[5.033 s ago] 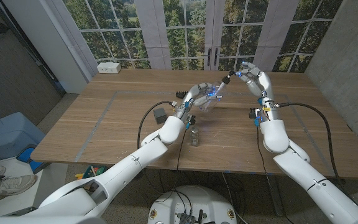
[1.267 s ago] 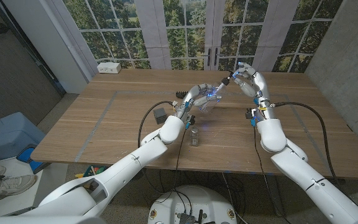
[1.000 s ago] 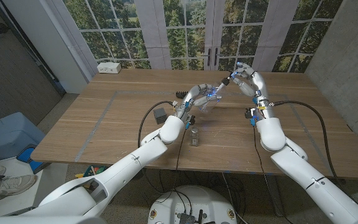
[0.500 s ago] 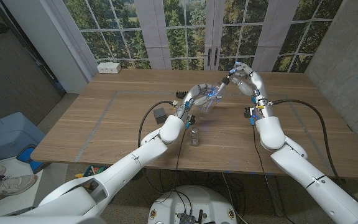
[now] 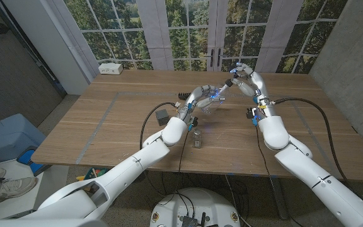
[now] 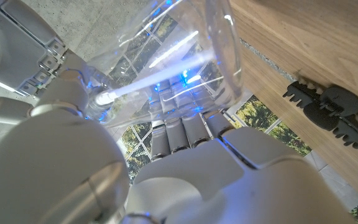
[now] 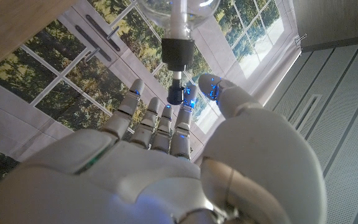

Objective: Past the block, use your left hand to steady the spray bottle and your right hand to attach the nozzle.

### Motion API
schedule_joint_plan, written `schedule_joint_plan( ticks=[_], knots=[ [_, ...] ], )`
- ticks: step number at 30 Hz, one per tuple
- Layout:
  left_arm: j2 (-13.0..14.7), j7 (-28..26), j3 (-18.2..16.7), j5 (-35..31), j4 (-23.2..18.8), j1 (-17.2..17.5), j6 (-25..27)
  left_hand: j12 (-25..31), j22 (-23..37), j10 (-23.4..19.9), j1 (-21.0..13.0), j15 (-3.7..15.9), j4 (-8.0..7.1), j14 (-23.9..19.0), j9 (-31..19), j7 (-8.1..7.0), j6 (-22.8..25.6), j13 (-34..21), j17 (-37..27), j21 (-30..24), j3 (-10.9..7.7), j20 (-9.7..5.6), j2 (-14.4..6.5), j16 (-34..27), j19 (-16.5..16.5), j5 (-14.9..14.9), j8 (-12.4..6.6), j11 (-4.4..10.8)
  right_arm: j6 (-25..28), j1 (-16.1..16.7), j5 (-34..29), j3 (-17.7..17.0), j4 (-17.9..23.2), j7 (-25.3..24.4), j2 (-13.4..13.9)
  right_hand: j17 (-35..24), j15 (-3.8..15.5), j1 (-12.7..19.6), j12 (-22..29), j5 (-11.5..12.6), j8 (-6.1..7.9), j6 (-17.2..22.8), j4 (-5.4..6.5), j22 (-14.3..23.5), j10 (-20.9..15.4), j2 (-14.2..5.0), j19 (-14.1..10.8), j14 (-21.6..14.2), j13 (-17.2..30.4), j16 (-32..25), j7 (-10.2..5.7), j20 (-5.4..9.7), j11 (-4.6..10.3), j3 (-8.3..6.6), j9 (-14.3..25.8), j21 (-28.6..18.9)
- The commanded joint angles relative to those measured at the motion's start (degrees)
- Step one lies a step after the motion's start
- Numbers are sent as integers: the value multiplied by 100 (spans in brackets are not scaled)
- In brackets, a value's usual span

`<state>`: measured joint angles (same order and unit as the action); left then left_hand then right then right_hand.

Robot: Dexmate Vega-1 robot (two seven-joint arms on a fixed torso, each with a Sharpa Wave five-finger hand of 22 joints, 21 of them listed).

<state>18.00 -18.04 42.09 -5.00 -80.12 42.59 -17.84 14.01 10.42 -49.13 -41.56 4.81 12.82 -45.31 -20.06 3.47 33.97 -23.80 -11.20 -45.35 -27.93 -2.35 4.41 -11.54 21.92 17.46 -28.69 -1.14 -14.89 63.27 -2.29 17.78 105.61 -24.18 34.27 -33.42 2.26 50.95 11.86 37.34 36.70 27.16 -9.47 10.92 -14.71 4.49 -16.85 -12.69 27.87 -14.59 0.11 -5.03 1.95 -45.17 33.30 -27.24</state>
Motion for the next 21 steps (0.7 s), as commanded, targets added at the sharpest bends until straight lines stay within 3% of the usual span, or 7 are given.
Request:
schedule_joint_plan(
  ticks=[1, 2, 3, 11, 13, 21],
  knots=[
    [20, -59, -6, -38, -66, 51, -11, 22, 12, -1494, -405, 853, -940, 20, -85, -894, 882, -12, -12, -24, -959, -227, -1387, 11, -14, 33, -1225, 1266, 303, -33, 285, -22, 105, 134, 75, -29, -89, -160, 13, 42, -141, -147, 44, 17, 9, -5, -8, 86, -4, 34, 123, -23, 5, -8, -100, -32],
    [20, -59, -7, -37, -69, 54, -16, 22, 12, -1493, -405, 854, -940, 19, -83, -890, 889, -12, -12, -24, -959, -228, -1388, 10, -15, 34, -1226, 1267, 244, -13, 321, -34, 78, 112, 62, -30, -103, -177, 15, 43, -155, -151, 49, 17, 8, -3, -1, 96, -5, 37, 162, -24, 5, -4, -115, -30],
    [19, -65, -9, -40, -71, 57, -21, 22, 12, -1493, -405, 854, -941, 17, -82, -892, 885, -13, -12, -24, -958, -227, -1389, 9, -16, 34, -1225, 1266, 210, 12, 359, -50, 71, 104, 62, -34, -129, -233, -47, 55, -204, -118, 56, 18, 199, 7, 0, 94, -17, 39, 189, -28, -144, -1, -181, -32],
    [-6, -68, 4, -66, -60, 44, -88, 17, 11, -1485, -410, 857, -941, 7, -77, -884, 870, -15, -14, -25, -956, -225, -1395, 3, -17, 46, -1218, 1267, -186, 152, 677, -153, -91, 142, 56, -55, -245, -433, 33, 178, -220, 283, 68, 14, 91, 25, -194, -7, -6, -4, 515, -51, -323, -21, -393, -112],
    [-11, -71, 4, -69, -68, 47, -78, 18, 11, -1486, -411, 856, -941, 6, -74, -882, 878, -18, -14, -27, -955, -227, -1395, 2, -14, 49, -1220, 1267, -324, 185, 678, -172, -151, 92, 22, -69, -238, -515, 70, 262, -159, 539, 63, 10, -8, 31, -248, -77, 4, -35, 600, -43, -363, -35, -454, -133],
    [-16, -91, 14, -114, -113, 61, -76, 15, 11, -1484, -410, 853, -944, 3, -79, -884, 872, -18, -15, -27, -950, -230, -1395, 0, -15, 56, -1223, 1267, -696, 233, 899, -243, -355, 177, -35, -98, -290, -630, 128, 395, -27, 719, 45, 3, -211, 45, -498, -253, 21, -107, 766, -12, -435, -48, -390, -229]
  ],
)
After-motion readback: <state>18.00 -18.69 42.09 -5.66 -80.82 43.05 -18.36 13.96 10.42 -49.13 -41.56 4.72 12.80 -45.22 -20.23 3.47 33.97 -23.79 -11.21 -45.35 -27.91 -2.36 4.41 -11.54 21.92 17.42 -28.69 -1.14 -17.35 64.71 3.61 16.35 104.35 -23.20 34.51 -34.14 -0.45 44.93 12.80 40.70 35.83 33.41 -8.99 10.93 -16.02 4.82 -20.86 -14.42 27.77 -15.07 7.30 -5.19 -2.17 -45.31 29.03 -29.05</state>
